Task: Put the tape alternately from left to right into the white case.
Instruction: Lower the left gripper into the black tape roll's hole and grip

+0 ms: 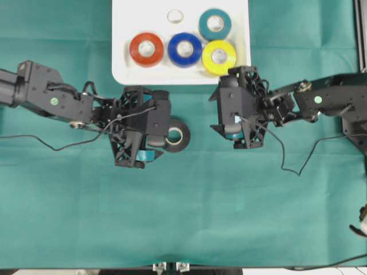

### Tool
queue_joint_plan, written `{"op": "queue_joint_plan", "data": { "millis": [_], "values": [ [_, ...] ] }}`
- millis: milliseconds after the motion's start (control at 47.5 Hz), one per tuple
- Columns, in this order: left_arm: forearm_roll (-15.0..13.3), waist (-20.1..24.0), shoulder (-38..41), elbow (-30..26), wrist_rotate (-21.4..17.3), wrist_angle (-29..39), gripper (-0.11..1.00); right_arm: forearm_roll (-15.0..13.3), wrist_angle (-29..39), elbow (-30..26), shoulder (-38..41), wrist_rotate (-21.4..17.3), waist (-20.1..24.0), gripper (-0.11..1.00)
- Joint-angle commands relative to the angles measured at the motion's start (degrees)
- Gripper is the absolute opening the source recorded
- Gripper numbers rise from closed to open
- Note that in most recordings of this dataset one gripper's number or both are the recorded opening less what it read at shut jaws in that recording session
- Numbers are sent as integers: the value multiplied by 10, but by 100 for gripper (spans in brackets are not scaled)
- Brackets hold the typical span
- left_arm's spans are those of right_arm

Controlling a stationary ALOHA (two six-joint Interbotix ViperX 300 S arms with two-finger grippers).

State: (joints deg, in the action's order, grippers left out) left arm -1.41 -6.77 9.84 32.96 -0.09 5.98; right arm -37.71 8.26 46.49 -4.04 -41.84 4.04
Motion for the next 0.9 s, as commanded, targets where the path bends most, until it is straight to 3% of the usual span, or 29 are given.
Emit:
{"op": "queue_joint_plan", "data": {
  "millis": [0,400,884],
  "values": [
    [0,-4,-4,-11,0,-4,75,1,-4,-4,-12,-1,2,82],
    [1,-7,33,-47,0,-5,75,2,-4,6,-12,-2,2,82],
    [1,-32,46,-53,4,-3,75,2,-4,6,-12,-2,2,82]
  ]
}}
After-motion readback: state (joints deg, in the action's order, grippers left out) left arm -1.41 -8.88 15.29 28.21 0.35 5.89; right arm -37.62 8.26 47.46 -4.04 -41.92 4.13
